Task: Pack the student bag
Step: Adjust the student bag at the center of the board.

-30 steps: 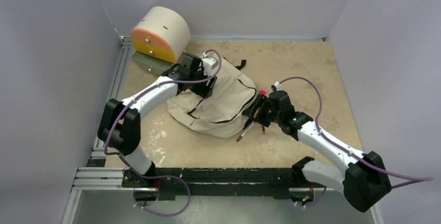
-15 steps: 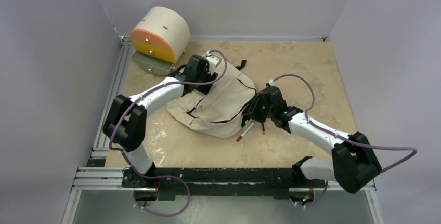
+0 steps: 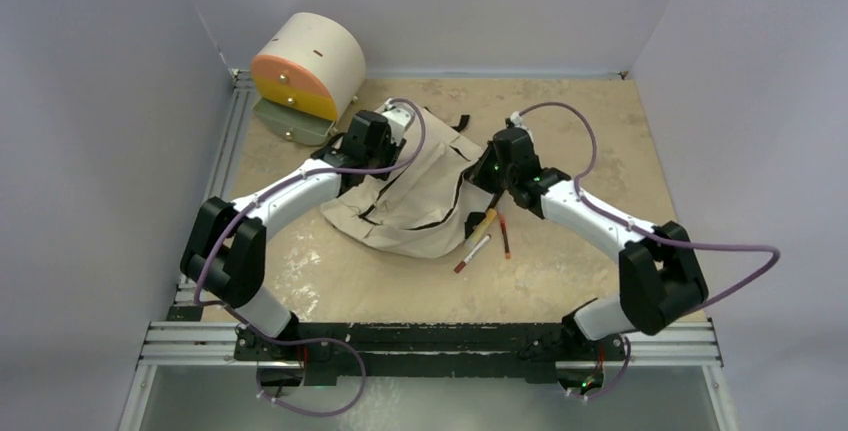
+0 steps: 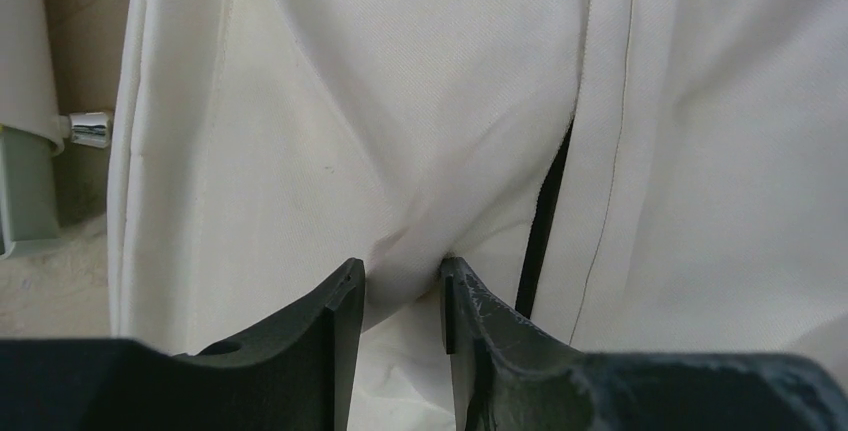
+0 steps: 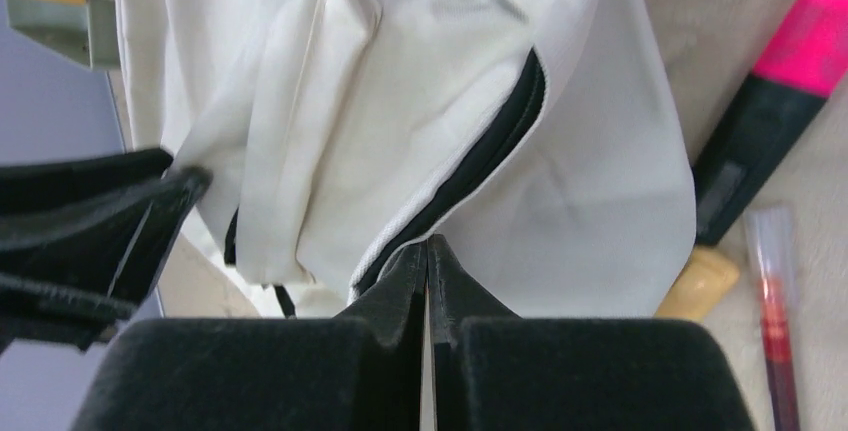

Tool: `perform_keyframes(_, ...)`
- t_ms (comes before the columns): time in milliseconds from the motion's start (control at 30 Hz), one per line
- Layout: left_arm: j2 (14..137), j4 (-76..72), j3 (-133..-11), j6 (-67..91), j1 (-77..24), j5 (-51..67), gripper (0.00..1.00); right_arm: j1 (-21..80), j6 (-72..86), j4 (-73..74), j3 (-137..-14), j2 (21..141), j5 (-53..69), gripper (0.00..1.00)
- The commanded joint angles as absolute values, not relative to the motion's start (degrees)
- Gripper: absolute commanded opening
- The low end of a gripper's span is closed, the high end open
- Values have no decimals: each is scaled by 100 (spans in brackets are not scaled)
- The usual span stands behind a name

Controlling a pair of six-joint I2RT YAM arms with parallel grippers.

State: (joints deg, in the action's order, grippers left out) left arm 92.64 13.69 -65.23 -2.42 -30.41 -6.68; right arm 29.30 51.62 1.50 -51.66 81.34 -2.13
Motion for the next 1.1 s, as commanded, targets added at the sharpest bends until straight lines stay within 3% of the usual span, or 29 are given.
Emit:
perform_keyframes(0,8875,1043,-6432,-117,-2877,-798,33,2645,4667,-76,-5978,8614,-345,0)
perform_keyframes(200,8773,971,-6355,-112,-2797,-857,34,2558,4160,573,-7373,9478,-449,0)
perform_keyframes(267,8756,962,-6346,-122,-2771,-845,28,2558,4130,578,-7438,9395,-603,0)
perform_keyframes(367,8761,959,-6362,-132,-2739,-839,18,2562,4103,701,-7317,9115,-665,14)
perform_keyframes(400,8769,963,-6374,-146,-2728,-825,19,2560,4118,711,-7202,8977,-618,22)
perform_keyframes(467,8801,992,-6433,-169,-2724,-763,30,2558,4128,705,-6926,8707,-512,34)
perform_keyframes(533,8834,1000,-6522,-249,-2724,-664,42,2558,4129,695,-6686,8444,-549,39)
perform_keyframes(633,8944,1019,-6717,-426,-2725,-429,51,2563,4121,611,-6252,8047,-260,43)
perform_keyframes(800,9417,1046,-7081,-651,-2724,-334,53,2558,4157,626,-5882,7628,85,46)
perform_keyframes(1067,10040,1106,-7304,-835,-2720,-432,49,2789,4343,513,-5836,7373,488,50)
